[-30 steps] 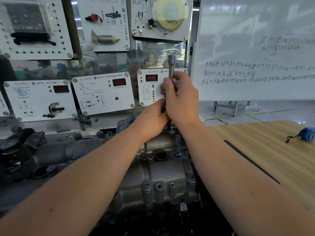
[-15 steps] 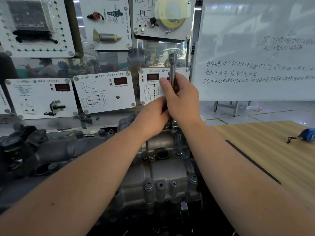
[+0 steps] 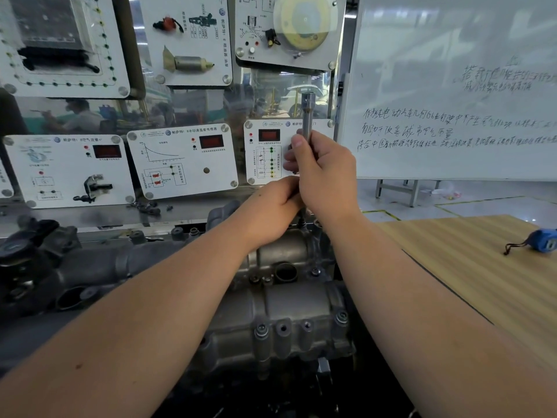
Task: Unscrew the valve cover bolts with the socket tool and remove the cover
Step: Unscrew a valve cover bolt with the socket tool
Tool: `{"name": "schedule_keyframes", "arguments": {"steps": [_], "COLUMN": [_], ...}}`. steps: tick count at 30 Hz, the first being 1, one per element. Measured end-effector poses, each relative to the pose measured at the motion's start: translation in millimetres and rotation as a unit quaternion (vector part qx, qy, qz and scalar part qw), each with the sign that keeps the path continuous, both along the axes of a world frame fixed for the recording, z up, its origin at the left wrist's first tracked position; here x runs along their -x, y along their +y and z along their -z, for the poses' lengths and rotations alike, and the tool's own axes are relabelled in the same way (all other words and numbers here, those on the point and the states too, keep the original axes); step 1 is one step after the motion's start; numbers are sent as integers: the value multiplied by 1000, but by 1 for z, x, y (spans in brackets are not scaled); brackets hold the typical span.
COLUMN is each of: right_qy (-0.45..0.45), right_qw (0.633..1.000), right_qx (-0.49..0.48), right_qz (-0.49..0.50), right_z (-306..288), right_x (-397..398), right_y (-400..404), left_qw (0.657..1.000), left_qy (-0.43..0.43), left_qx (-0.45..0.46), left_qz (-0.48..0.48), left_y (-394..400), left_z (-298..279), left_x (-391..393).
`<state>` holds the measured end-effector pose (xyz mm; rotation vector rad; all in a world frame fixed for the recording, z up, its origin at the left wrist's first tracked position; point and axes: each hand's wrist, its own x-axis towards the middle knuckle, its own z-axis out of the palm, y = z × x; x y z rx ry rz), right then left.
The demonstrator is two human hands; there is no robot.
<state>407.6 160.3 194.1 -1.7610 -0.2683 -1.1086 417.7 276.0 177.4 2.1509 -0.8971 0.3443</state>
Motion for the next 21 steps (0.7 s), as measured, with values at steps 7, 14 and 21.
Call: {"name": "schedule_keyframes", "arguments": {"steps": [7,14,21], "right_qy": [7,-9,16], "right_qw": [999,999,1000], "right_qx": [-10,0,-2], "right_qz": [-48,33,13], "right_z": [2,3,2], "right_x": [-1,-4,-7], "right_y": [0,1,1], "left_qw": [1000,999,999], "left_qy": [3,4,18], "left_qx": [18,38,38], "left_qz": [-23,-28,5], "left_y": [-1,-2,0], "left_z": [-3,-1,0], "left_x": [-1,-1,1]}}
